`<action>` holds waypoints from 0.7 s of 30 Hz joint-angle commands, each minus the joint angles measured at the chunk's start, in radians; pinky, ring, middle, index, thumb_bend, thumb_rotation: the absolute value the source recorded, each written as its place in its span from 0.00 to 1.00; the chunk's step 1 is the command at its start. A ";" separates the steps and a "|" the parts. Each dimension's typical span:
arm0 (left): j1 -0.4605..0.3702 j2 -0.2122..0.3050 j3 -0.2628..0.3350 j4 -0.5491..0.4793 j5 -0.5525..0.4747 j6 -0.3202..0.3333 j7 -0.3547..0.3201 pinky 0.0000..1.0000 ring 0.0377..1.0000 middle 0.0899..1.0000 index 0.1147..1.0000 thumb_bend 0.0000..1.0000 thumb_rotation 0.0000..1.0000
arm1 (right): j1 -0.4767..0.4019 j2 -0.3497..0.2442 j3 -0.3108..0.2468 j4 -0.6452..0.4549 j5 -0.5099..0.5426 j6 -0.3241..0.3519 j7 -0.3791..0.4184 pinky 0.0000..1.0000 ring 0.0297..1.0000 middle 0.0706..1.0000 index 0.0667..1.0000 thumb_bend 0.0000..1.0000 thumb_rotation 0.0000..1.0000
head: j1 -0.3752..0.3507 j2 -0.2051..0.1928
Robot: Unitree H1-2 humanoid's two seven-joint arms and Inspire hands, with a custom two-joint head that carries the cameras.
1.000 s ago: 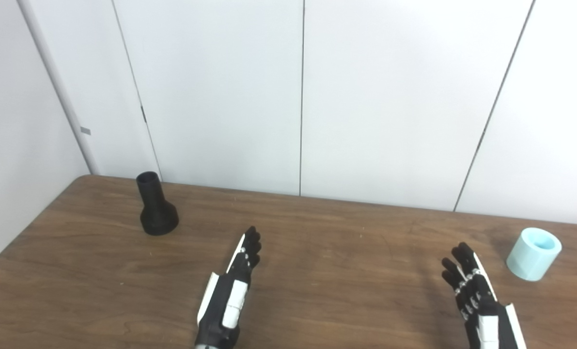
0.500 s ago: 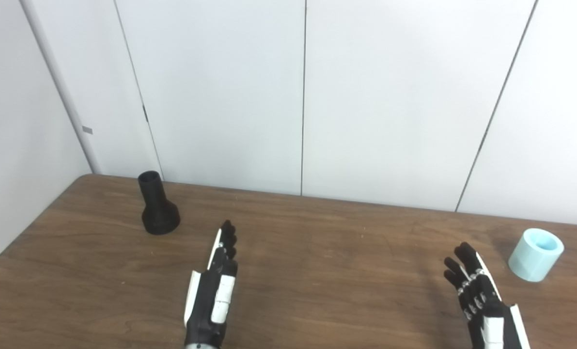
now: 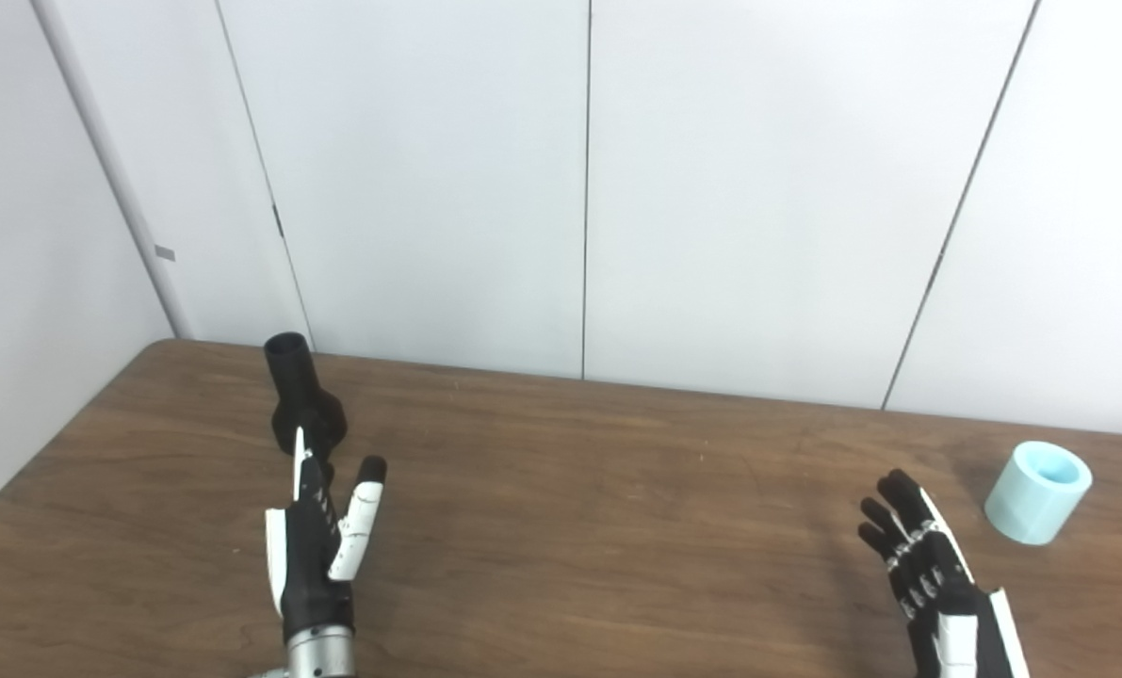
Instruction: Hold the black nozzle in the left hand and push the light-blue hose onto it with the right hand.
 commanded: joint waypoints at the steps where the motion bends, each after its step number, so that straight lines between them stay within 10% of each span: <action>1: -0.002 0.024 0.016 0.038 0.044 -0.011 0.038 1.00 1.00 1.00 1.00 0.62 0.80 | 0.042 0.004 -0.004 0.078 -0.007 -0.028 0.003 0.87 0.89 0.92 0.91 0.61 1.00 | 0.003 0.000; 21: -0.071 0.120 0.064 0.111 0.122 -0.008 0.197 1.00 1.00 1.00 1.00 0.64 0.65 | 0.039 0.001 -0.009 0.062 -0.014 -0.007 -0.002 0.84 0.88 0.91 0.88 0.62 1.00 | 0.013 0.016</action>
